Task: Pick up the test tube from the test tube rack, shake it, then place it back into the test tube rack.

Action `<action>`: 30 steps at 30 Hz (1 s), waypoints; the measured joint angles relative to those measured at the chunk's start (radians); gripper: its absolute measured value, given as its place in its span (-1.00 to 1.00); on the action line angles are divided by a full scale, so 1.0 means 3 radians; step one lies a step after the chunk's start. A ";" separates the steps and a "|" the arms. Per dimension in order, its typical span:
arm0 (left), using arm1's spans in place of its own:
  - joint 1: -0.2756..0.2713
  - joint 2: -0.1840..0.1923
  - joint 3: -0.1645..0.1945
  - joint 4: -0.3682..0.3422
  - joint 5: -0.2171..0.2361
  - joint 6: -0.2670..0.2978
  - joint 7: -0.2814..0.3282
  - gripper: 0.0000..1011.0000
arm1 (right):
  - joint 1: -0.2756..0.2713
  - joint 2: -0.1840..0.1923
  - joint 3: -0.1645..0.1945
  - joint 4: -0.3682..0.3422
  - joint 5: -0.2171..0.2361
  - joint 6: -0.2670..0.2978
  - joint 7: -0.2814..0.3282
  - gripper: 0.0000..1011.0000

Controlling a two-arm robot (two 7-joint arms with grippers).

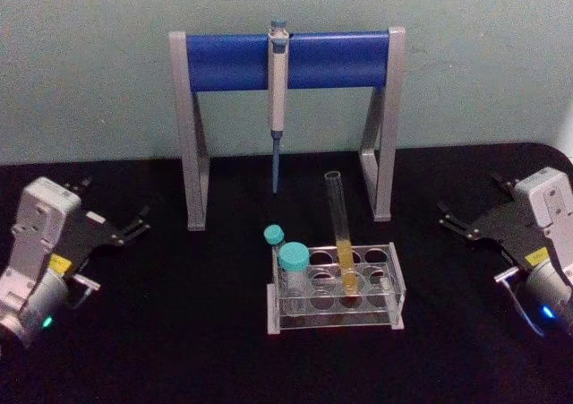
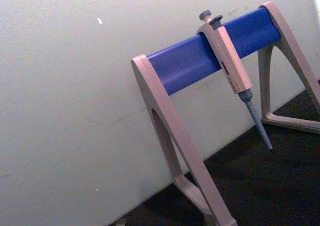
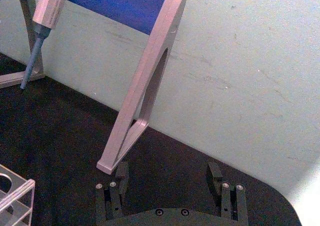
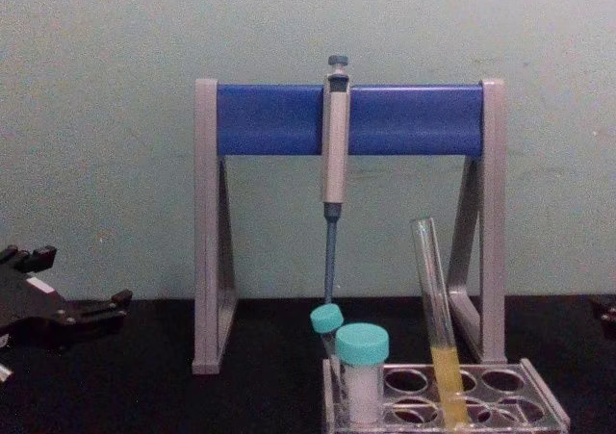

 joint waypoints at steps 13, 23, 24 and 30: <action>0.0000 0.0000 0.0000 0.0000 0.0000 0.0000 0.0000 0.98 | 0.0000 0.0001 0.0000 0.0000 0.0000 0.0000 0.0000 0.98; 0.0000 0.0000 0.0000 0.0000 0.0000 0.0000 0.0000 0.98 | 0.0000 0.0001 0.0000 0.0000 0.0000 0.0000 0.0000 0.98; 0.0000 0.0000 0.0000 0.0000 0.0000 0.0000 0.0000 0.98 | 0.0000 0.0001 0.0000 0.0000 0.0000 0.0000 0.0000 0.98; 0.0000 0.0000 0.0000 0.0000 0.0000 0.0000 0.0000 0.98 | 0.0000 0.0001 0.0000 0.0000 0.0000 0.0000 0.0000 0.98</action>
